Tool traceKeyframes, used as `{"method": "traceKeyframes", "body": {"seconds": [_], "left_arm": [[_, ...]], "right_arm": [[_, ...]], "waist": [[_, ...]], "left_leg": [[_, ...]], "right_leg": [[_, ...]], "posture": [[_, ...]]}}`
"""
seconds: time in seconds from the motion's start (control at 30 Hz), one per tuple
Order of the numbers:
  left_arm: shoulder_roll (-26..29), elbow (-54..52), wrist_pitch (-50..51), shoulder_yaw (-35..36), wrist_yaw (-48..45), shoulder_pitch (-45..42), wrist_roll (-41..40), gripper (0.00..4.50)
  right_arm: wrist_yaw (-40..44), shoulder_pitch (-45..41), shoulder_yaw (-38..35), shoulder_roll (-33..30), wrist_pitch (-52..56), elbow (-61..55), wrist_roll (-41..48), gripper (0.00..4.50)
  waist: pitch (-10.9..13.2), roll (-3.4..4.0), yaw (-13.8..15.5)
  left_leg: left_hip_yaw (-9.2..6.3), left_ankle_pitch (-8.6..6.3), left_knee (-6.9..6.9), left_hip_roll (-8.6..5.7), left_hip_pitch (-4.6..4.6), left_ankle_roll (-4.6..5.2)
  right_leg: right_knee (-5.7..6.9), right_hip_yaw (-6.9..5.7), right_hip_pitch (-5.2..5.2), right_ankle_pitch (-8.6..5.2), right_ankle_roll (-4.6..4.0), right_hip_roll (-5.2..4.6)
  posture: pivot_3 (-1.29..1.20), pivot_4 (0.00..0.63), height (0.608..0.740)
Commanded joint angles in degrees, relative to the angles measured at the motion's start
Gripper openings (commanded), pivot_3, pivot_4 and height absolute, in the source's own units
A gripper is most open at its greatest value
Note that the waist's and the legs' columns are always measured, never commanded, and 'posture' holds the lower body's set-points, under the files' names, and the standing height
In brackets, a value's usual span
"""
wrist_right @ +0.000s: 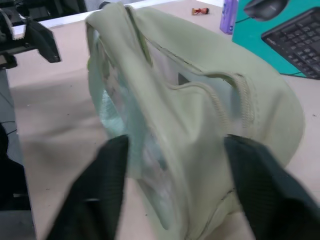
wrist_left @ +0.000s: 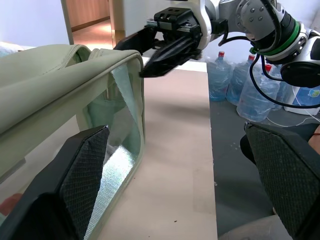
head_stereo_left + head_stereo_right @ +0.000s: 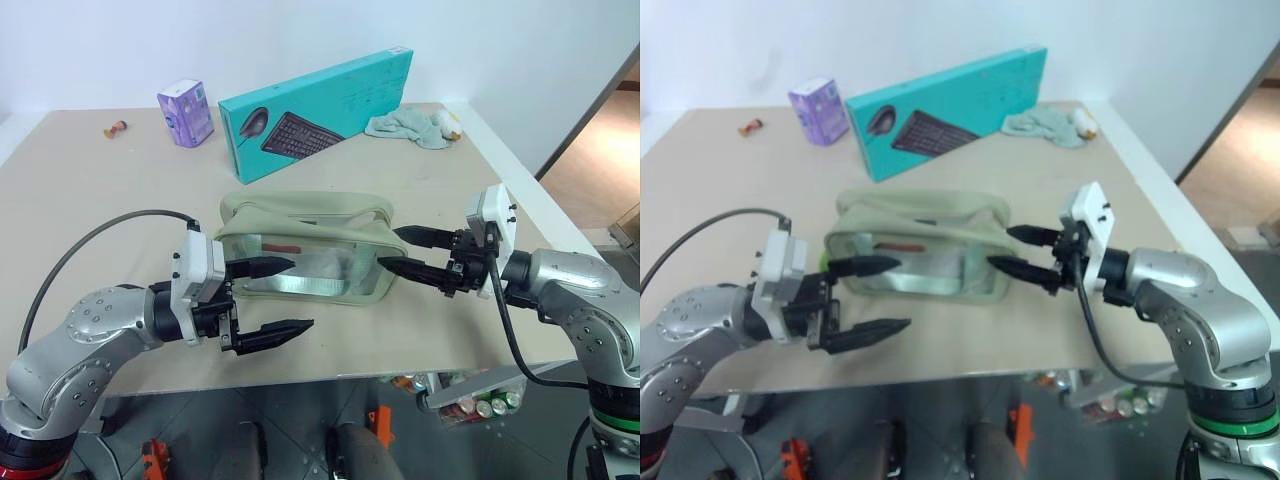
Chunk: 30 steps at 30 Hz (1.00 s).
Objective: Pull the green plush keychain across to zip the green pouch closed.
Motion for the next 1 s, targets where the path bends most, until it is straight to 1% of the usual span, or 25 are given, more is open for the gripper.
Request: {"method": "traceKeyframes", "body": {"seconds": [0.03,0.17,0.2,0.3,0.47,0.53,0.7,0.8,0.87,0.9,1.0], "left_arm": [[0.20,-1.12,-0.77,0.99,-0.03,-0.33,-0.02,4.50],[0.18,-1.07,-0.76,0.99,0.16,-0.40,0.12,4.50],[0.17,-1.01,-0.79,0.99,0.19,-0.42,0.18,4.50],[0.10,-0.72,-0.92,0.99,0.23,-0.57,0.43,4.50],[-0.20,-0.13,-1.36,0.72,0.09,-0.78,1.44,4.50],[-0.29,-0.09,-1.47,0.72,0.01,-0.73,1.82,4.50],[-0.24,-0.22,-1.50,1.95,0.52,0.38,2.24,4.50],[-0.26,-0.69,-1.51,2.09,0.87,1.07,2.47,4.50],[-0.27,-0.94,-1.52,2.17,1.15,1.32,2.53,4.50],[-0.45,-0.98,-1.01,2.97,2.30,1.46,2.00,4.50],[-1.98,0.03,3.10,8.88,9.49,2.12,-6.19,4.50]], "right_arm": [[0.35,-1.15,0.39,0.07,-1.23,-0.02,-0.17,1.52],[0.59,-1.59,1.23,0.02,-2.74,1.14,-1.75,0.13],[0.60,-1.81,1.44,0.05,-3.33,1.47,-2.30,0.03],[0.81,-3.92,2.27,0.51,-5.32,3.71,-3.91,0.03],[4.92,-12.31,6.26,1.38,-11.84,12.82,-9.17,0.03],[6.55,-14.37,7.28,1.53,-13.69,15.42,-10.49,0.03],[10.08,-15.69,8.34,1.59,-18.43,18.88,-13.19,0.03],[10.73,-15.89,8.59,1.80,-17.57,19.37,-13.39,0.03],[10.85,-15.81,8.65,2.01,-17.29,19.21,-13.52,0.03],[10.80,-15.42,8.66,2.00,-17.39,19.01,-13.74,0.03],[11.11,-14.12,8.26,1.21,-17.17,18.40,-13.97,0.03]], "waist": [[0.00,0.00,0.00],[0.00,0.00,0.00],[0.00,0.00,0.00],[0.00,0.00,-0.02],[0.00,0.00,-0.09],[0.00,0.00,-0.07],[0.00,0.00,-0.04],[0.00,0.00,-0.04],[0.00,0.00,-0.04],[0.00,0.00,-0.04],[0.00,0.00,-0.04]], "left_leg": [[0.00,0.00,-0.01,0.00,0.00,0.00],[-0.01,0.00,0.00,0.00,0.00,0.00],[-0.01,0.00,0.00,0.00,0.00,0.00],[0.01,0.00,0.00,0.00,0.01,0.00],[0.05,0.01,0.04,0.02,0.03,0.02],[0.08,0.01,0.06,0.02,0.01,0.02],[0.06,-0.04,-0.02,0.00,-0.03,-0.01],[0.06,-0.10,-0.02,0.01,-0.03,-0.02],[0.05,-0.10,-0.02,0.01,-0.03,-0.02],[0.05,-0.10,-0.02,0.02,-0.02,-0.02],[0.05,-0.10,0.00,0.04,-0.02,-0.02]], "right_leg": [[0.00,0.01,0.00,0.00,0.00,0.00],[0.00,0.00,0.00,0.00,0.00,0.00],[0.00,0.00,0.00,0.00,0.00,0.00],[0.00,0.01,0.00,0.00,0.00,0.00],[0.00,0.05,-0.03,0.04,-0.03,0.02],[0.00,0.05,-0.04,0.04,-0.04,0.02],[0.00,0.05,-0.04,-0.01,0.06,0.02],[0.00,0.06,-0.04,0.05,0.28,0.03],[0.00,0.05,-0.04,0.05,0.28,0.03],[0.00,0.05,-0.04,0.05,0.27,0.03],[0.01,0.05,-0.04,0.02,0.19,0.03]], "posture": [[0.00,0.150,0.740],[0.00,0.150,0.740],[0.00,0.150,0.740],[0.00,0.150,0.740],[0.00,0.150,0.740],[0.00,0.150,0.740],[0.00,0.150,0.740],[0.00,0.150,0.740],[0.00,0.150,0.740],[0.00,0.150,0.740],[0.00,0.150,0.740]]}}
